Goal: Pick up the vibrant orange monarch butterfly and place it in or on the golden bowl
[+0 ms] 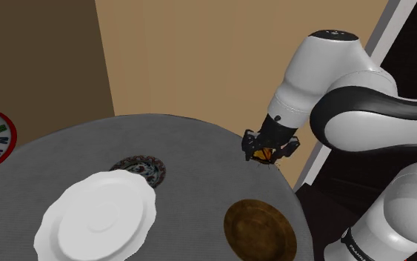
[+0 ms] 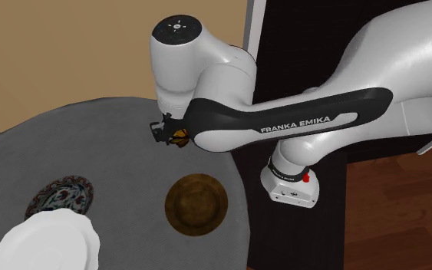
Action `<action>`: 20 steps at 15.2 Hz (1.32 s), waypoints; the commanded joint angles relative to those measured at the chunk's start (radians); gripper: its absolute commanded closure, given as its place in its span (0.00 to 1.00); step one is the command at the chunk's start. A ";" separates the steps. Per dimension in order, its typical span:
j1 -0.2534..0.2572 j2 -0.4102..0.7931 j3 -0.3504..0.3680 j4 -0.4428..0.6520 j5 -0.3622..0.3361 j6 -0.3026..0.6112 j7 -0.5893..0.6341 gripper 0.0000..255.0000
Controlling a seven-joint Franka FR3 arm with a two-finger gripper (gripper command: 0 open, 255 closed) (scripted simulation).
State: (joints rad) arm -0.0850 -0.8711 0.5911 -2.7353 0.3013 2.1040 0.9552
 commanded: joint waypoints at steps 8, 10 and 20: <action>0.095 -0.067 0.098 0.056 0.067 -0.119 0.147 1.00; 0.122 -0.075 0.139 0.075 0.092 -0.142 0.198 1.00; 0.167 -0.061 0.276 0.083 0.174 -0.118 0.316 1.00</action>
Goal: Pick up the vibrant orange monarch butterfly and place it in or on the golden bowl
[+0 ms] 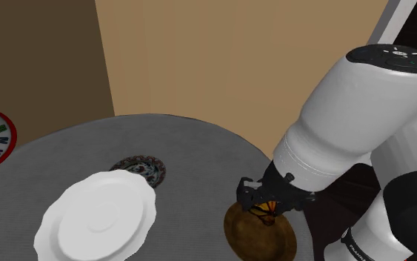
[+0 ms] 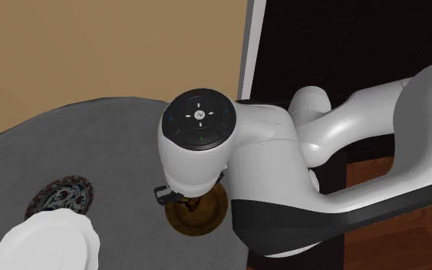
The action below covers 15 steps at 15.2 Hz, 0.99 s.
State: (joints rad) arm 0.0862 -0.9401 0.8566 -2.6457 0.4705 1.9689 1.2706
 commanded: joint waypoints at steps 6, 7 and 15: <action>-0.005 0.039 0.069 -0.059 0.043 0.103 0.008 1.00; -0.006 0.049 0.086 -0.072 0.053 0.126 0.011 1.00; -0.006 0.049 0.086 -0.071 0.053 0.126 0.011 1.00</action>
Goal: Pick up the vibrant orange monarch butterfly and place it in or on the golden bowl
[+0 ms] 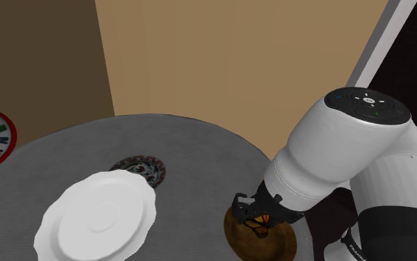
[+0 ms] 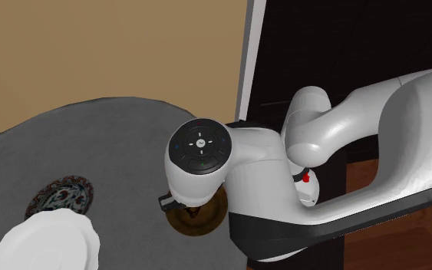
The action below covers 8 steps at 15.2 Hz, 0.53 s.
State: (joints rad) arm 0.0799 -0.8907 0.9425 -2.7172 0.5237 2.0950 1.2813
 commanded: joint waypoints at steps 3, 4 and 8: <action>0.000 0.000 0.000 0.000 0.000 0.000 0.000 0.00; 0.000 0.000 0.000 0.000 0.000 0.000 0.000 0.00; 0.014 -0.035 -0.045 0.042 -0.026 -0.080 0.005 0.00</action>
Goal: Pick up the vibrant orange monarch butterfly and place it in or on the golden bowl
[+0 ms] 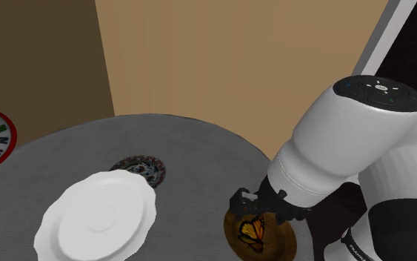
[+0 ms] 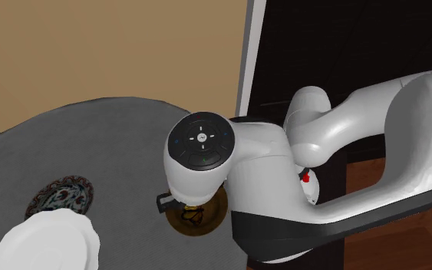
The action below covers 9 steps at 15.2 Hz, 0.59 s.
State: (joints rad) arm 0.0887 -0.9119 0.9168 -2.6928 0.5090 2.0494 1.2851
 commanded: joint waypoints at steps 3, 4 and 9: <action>0.012 -0.038 -0.056 0.060 -0.035 -0.102 0.006 0.00; 0.012 -0.038 -0.056 0.059 -0.035 -0.102 0.006 0.00; 0.012 -0.038 -0.056 0.060 -0.035 -0.102 0.006 0.00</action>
State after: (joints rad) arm 0.1009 -0.9498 0.8611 -2.6335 0.4743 1.9478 1.2907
